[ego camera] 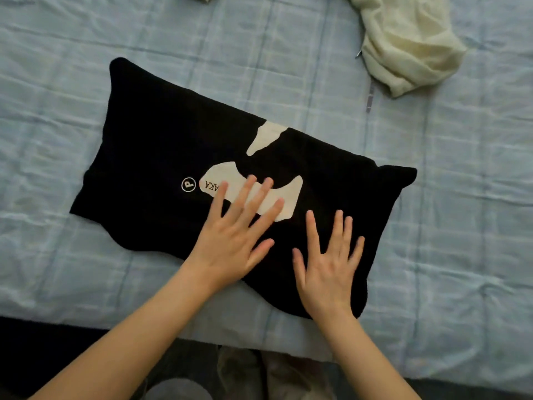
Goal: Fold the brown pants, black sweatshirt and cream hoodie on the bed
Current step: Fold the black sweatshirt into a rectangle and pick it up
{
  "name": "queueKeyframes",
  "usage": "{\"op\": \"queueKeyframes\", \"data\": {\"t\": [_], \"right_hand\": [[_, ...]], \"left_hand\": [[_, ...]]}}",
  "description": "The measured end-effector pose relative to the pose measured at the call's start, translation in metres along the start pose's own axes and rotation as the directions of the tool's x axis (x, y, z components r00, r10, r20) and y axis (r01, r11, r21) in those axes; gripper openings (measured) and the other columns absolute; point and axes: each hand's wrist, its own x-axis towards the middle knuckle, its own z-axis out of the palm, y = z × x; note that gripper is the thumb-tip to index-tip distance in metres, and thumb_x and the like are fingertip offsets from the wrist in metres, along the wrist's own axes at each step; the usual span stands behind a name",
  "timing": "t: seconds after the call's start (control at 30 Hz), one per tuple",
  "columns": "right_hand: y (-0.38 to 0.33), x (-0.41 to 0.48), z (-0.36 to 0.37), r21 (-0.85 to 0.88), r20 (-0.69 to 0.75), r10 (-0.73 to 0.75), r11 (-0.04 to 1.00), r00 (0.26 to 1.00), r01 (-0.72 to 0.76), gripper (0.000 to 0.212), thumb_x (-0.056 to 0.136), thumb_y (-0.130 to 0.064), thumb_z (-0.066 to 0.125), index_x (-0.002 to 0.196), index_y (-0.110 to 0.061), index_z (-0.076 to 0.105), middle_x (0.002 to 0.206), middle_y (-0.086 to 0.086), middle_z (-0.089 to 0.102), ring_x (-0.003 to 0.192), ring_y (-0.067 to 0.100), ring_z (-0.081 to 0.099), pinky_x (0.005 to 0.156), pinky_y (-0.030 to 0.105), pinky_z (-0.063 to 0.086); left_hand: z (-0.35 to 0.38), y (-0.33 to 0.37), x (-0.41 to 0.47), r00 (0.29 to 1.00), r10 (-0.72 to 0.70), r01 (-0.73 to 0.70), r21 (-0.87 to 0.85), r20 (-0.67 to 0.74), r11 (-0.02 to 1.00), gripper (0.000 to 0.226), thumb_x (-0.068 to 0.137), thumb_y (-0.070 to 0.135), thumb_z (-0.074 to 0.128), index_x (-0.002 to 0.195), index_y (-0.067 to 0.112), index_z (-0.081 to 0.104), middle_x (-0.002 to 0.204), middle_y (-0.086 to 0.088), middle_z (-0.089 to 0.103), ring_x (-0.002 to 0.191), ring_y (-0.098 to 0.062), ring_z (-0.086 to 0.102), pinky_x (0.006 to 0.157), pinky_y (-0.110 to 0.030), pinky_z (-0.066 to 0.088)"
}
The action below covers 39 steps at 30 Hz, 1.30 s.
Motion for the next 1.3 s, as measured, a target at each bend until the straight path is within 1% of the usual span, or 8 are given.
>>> {"op": "queueKeyframes", "data": {"t": [0.07,0.23,0.33,0.43,0.63,0.8,1.1,1.3], "right_hand": [[0.012,-0.013,0.004,-0.022,0.03,0.02,1.0,0.999,-0.019,0.067,0.098,-0.05,0.038,0.159,-0.028,0.019,0.164,0.022,0.01,0.15,0.049,0.004,0.119,0.063,0.012],[0.0,-0.008,-0.008,0.064,0.061,0.03,0.997,0.998,-0.034,0.064,0.097,-0.044,0.048,0.156,-0.028,0.029,0.162,0.023,0.019,0.147,0.053,0.013,0.116,0.066,0.02],[0.004,0.013,-0.03,0.168,-0.13,0.098,0.983,0.987,-0.076,0.063,0.096,-0.037,0.047,0.156,-0.027,0.031,0.161,0.02,0.024,0.148,0.046,0.018,0.116,0.061,0.024],[0.005,0.059,-0.042,0.168,-0.23,0.099,0.984,0.968,-0.061,0.061,0.098,-0.035,0.042,0.157,-0.026,0.028,0.163,0.012,0.025,0.151,0.034,0.017,0.119,0.055,0.015],[0.035,0.096,0.003,0.063,-0.032,0.111,0.992,0.993,-0.108,0.057,0.103,-0.044,0.032,0.158,-0.034,0.02,0.166,0.002,0.019,0.154,0.027,0.01,0.122,0.055,0.009],[0.037,0.095,0.019,0.103,-0.07,0.108,0.99,0.992,-0.101,0.058,0.102,-0.045,0.032,0.158,-0.034,0.02,0.166,0.002,0.019,0.154,0.026,0.009,0.122,0.054,0.006],[0.034,0.098,0.021,0.112,-0.081,0.123,0.987,0.989,-0.114,0.059,0.099,-0.041,0.036,0.156,-0.031,0.026,0.164,0.004,0.024,0.153,0.028,0.012,0.122,0.055,0.009],[0.029,0.098,0.011,0.118,-0.045,0.137,0.984,0.99,-0.131,0.059,0.097,-0.041,0.035,0.154,-0.027,0.033,0.162,0.007,0.029,0.151,0.031,0.019,0.12,0.058,0.013]], "left_hand": [[0.01,0.021,-0.01,0.994,0.104,-0.103,-0.014,0.045,0.995,0.067,0.099,0.051,0.031,0.156,0.019,0.018,0.164,-0.014,0.007,0.151,-0.033,0.006,0.119,-0.057,0.007],[0.004,0.025,-0.012,0.981,0.05,-0.048,-0.017,0.188,0.999,0.066,0.096,0.047,0.035,0.155,0.017,0.025,0.162,-0.016,0.017,0.15,-0.034,0.014,0.118,-0.057,0.018],[-0.017,0.028,0.01,0.997,0.031,-0.025,-0.095,0.068,0.995,0.062,0.096,0.045,0.037,0.152,0.017,0.033,0.16,-0.015,0.025,0.149,-0.034,0.018,0.119,-0.056,0.014],[-0.027,0.03,0.052,0.999,-0.003,-0.001,-0.089,-0.045,0.996,0.059,0.099,0.042,0.034,0.153,0.018,0.031,0.161,-0.006,0.023,0.15,-0.028,0.015,0.12,-0.055,0.009],[0.023,0.026,0.095,0.983,-0.037,0.044,-0.036,0.179,0.998,0.06,0.101,0.046,0.022,0.156,0.022,0.019,0.163,-0.003,0.017,0.151,-0.026,0.009,0.122,-0.05,0.001],[0.035,0.025,0.094,0.987,-0.05,0.068,-0.115,0.151,0.991,0.059,0.1,0.045,0.028,0.155,0.023,0.023,0.162,-0.004,0.023,0.15,-0.026,0.016,0.122,-0.049,0.008],[0.043,0.024,0.097,0.993,-0.06,0.075,-0.146,0.106,0.986,0.06,0.097,0.043,0.036,0.153,0.024,0.028,0.16,-0.004,0.027,0.149,-0.027,0.021,0.122,-0.049,0.008],[0.032,0.019,0.097,0.989,-0.057,0.09,-0.255,0.136,0.963,0.06,0.095,0.043,0.041,0.152,0.025,0.032,0.16,-0.001,0.029,0.149,-0.024,0.02,0.122,-0.048,0.008]]}}
